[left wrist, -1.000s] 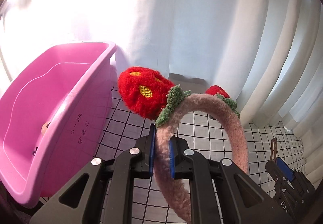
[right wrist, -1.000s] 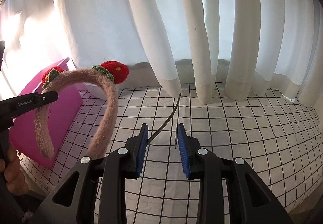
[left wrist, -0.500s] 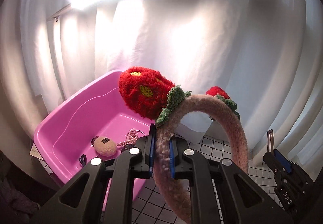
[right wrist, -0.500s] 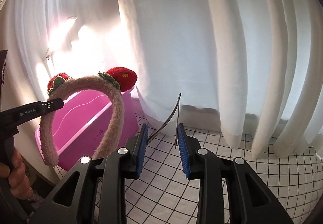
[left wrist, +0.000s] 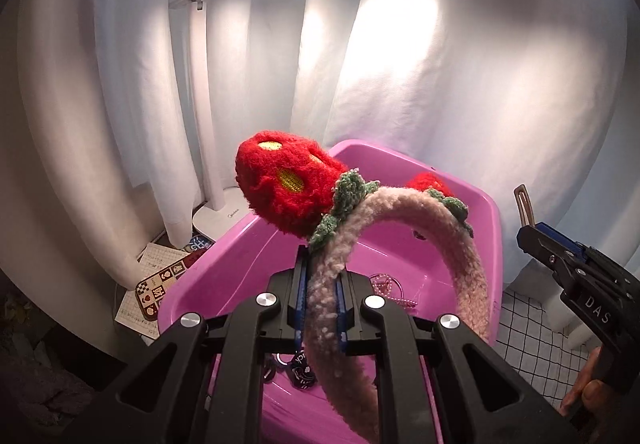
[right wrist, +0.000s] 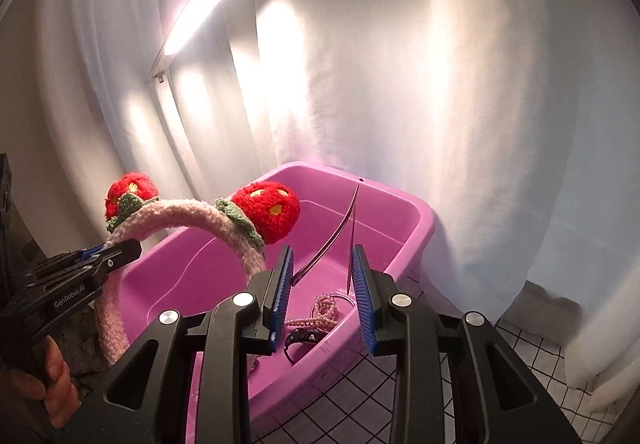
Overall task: Organize jewelry
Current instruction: 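Lift both held items and carry them over the pink tub, then lower both held items into the tub and open both tools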
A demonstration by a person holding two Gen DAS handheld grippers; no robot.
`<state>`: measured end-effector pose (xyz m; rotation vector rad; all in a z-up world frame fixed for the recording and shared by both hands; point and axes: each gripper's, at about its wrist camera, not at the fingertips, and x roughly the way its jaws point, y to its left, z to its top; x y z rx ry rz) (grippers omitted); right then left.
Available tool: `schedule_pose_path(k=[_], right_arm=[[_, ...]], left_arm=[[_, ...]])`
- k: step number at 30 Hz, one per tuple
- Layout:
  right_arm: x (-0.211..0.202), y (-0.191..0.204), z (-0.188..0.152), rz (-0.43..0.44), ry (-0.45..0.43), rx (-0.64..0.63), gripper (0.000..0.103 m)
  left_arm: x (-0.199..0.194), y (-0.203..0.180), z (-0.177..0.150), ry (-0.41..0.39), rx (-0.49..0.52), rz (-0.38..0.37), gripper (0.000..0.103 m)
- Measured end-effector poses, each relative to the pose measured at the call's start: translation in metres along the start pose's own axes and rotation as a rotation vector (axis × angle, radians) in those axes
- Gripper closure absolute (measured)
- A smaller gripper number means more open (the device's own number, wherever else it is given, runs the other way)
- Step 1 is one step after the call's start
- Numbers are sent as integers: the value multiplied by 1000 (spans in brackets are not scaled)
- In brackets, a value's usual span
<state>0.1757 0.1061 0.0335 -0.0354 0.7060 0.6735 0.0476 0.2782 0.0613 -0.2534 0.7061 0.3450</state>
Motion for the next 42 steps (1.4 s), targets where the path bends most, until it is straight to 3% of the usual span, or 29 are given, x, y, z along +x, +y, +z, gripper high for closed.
schedule_pose_path(k=[4, 11, 19, 22, 24, 25, 26, 28, 29, 30, 33, 42], right_arm=[[37, 6, 12, 30, 97, -23, 74], [88, 12, 25, 85, 252, -55, 74], [125, 12, 31, 82, 333, -73, 72], [131, 12, 31, 73, 355, -84, 62], [132, 12, 32, 65, 353, -92, 44], [132, 12, 33, 67, 350, -92, 42], [130, 12, 32, 66, 347, -94, 41], [128, 12, 32, 60, 345, -98, 40], [128, 12, 33, 61, 346, -98, 37], [126, 12, 32, 61, 345, -96, 35], [119, 11, 31, 57, 335, -85, 35], [96, 11, 29, 42, 300, -69, 35]], left_arm=[[24, 3, -3, 78, -5, 6, 91], [48, 4, -4, 143, -23, 52, 90], [71, 6, -6, 238, -47, 68, 87], [74, 7, -8, 255, -54, 75, 84], [75, 9, -8, 269, -70, 69, 81], [76, 11, -9, 276, -82, 66, 79], [76, 12, -10, 283, -93, 64, 75], [74, 14, -10, 280, -101, 79, 57], [71, 15, -10, 268, -104, 89, 31], [66, 16, -9, 248, -108, 97, 13], [54, 15, -5, 204, -92, 118, 9], [42, 15, -4, 198, -80, 145, 7]])
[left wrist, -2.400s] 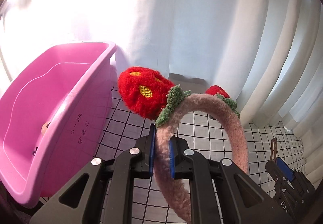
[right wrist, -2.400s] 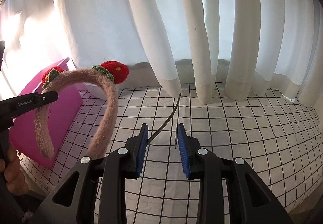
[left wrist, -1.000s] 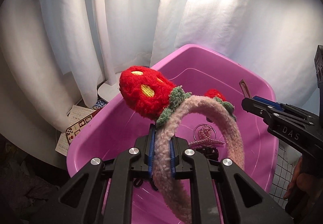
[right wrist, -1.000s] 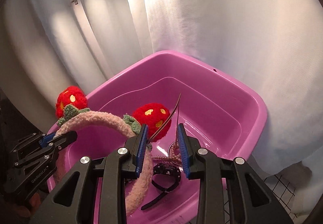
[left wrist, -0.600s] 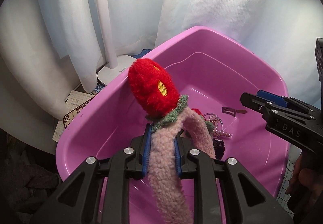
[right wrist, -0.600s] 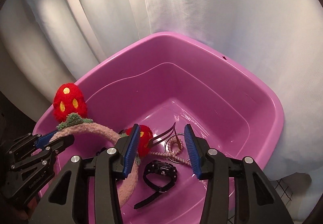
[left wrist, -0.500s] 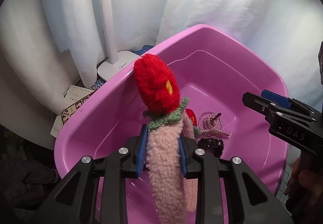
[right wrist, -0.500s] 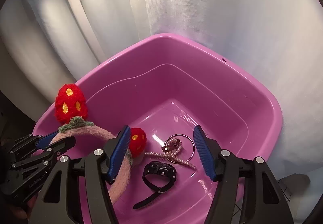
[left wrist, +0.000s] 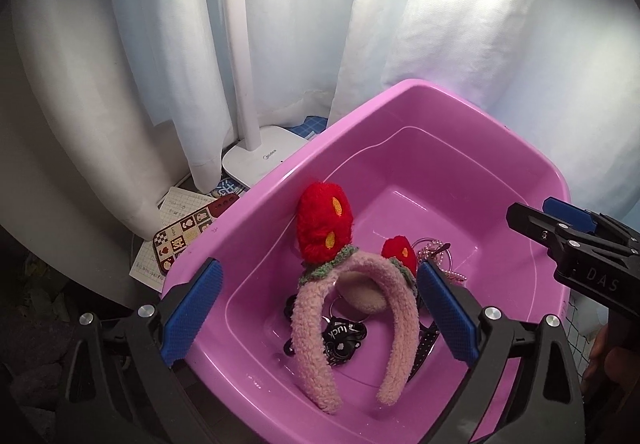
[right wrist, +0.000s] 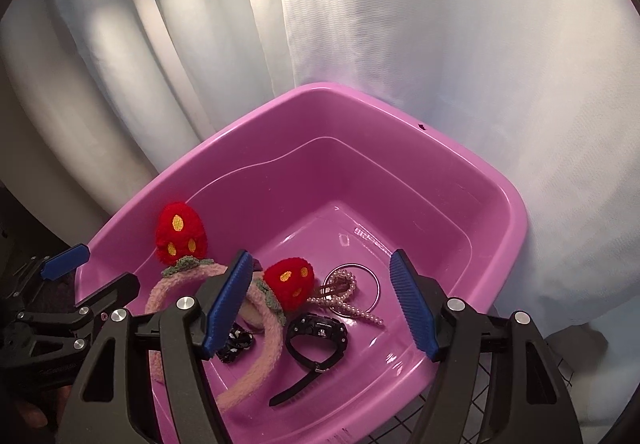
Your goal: Organize jewelry
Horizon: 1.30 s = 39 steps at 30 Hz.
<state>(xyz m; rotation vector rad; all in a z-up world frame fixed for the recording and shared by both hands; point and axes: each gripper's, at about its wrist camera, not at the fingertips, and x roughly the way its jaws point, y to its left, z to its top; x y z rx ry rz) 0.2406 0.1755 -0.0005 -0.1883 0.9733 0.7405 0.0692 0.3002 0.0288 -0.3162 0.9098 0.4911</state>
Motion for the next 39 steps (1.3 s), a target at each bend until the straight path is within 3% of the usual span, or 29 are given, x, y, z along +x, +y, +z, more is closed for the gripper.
schedule_pose_path(k=[39], right_arm=[[-21, 10, -15, -18, -18, -12, 35]], left_arm=[[-22, 9, -2, -23, -22, 24, 7]])
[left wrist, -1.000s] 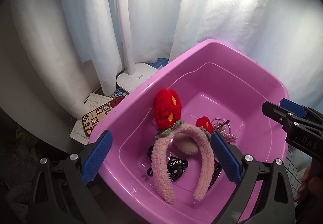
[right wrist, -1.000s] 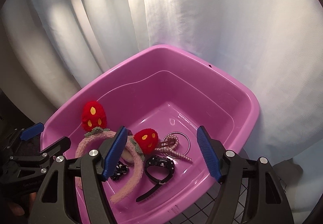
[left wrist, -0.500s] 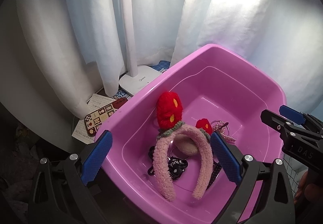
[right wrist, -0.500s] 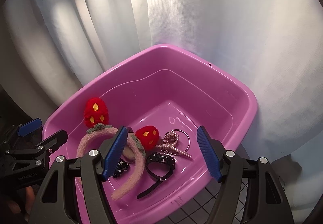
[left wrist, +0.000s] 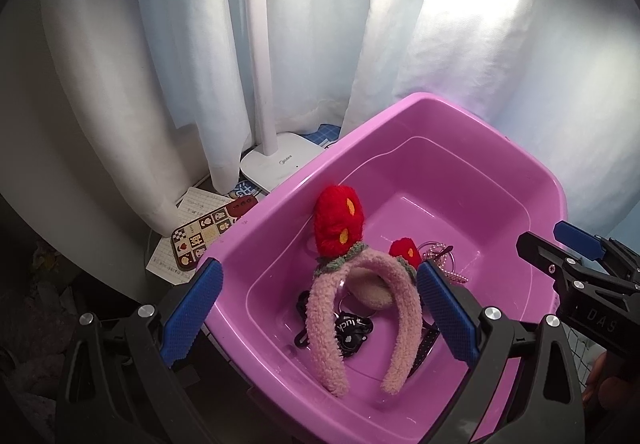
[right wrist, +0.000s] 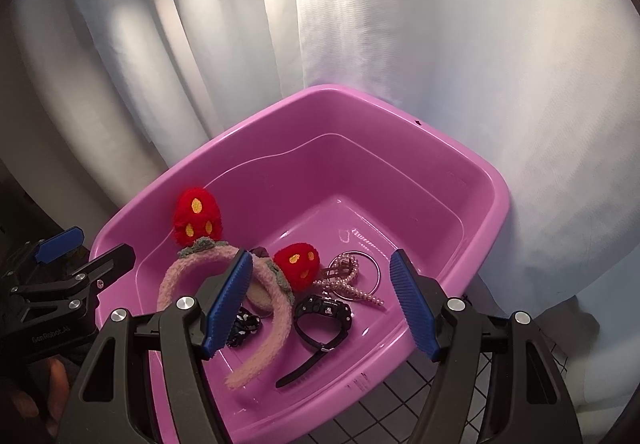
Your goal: Organize jewelry
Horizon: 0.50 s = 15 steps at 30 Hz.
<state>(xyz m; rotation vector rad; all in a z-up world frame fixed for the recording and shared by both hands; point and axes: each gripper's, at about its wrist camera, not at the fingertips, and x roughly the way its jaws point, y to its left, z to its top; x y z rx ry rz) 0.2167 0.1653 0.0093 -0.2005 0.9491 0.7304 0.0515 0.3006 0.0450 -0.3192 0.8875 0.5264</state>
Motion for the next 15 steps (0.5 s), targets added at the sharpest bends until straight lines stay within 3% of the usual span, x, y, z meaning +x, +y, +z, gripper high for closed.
schedule_pose_path(k=[15], right_arm=[[-2, 0, -1, -1, -1, 0, 35]], left_arm=[[3, 2, -2, 19, -16, -18, 7]])
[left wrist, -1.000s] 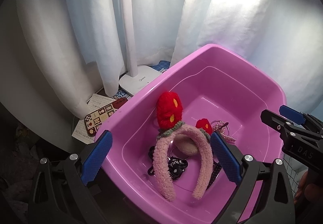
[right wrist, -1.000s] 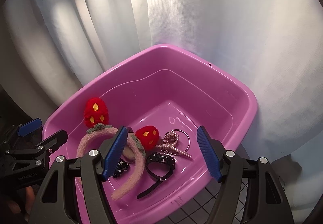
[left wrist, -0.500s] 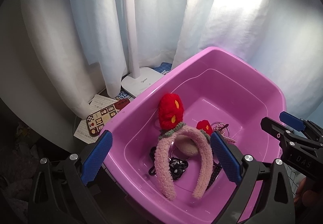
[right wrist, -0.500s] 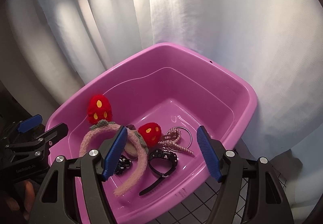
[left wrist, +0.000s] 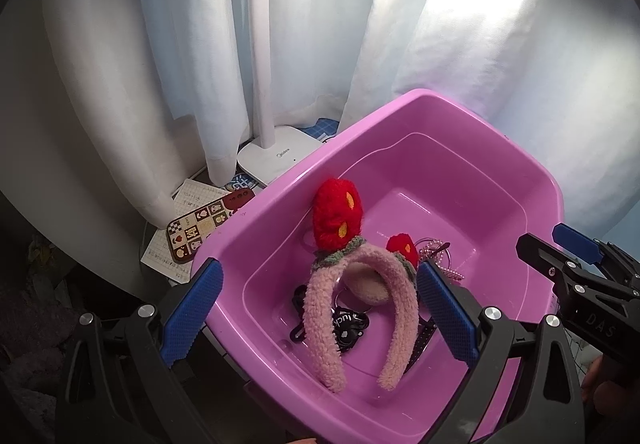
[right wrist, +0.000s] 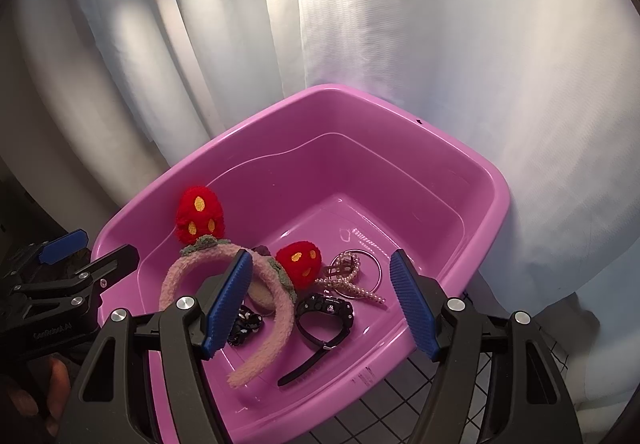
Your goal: Organize jewelry
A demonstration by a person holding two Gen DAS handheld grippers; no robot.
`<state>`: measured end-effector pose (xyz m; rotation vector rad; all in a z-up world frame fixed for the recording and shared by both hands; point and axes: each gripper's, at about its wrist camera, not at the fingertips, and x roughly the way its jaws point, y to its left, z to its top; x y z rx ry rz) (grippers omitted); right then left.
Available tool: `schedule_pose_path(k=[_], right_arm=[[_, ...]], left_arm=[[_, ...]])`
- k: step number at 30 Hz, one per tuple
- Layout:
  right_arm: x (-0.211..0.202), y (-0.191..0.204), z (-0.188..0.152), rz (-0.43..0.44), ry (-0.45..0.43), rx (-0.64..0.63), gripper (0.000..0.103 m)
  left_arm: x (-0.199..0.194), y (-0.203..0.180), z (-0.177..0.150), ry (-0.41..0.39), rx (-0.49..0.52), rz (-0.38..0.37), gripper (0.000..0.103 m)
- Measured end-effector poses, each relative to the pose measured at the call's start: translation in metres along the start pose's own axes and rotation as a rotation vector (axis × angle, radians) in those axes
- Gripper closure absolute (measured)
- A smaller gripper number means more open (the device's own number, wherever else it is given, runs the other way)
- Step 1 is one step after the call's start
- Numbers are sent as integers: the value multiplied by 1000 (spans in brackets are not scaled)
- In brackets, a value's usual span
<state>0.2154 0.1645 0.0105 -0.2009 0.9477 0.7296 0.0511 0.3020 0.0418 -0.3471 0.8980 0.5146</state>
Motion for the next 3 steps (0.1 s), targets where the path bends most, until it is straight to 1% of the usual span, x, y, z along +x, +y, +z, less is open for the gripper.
schedule_pose_path(k=[3], right_arm=[[0, 0, 0, 1, -1, -1, 35]], left_arm=[[0, 0, 0, -3, 2, 8, 7]])
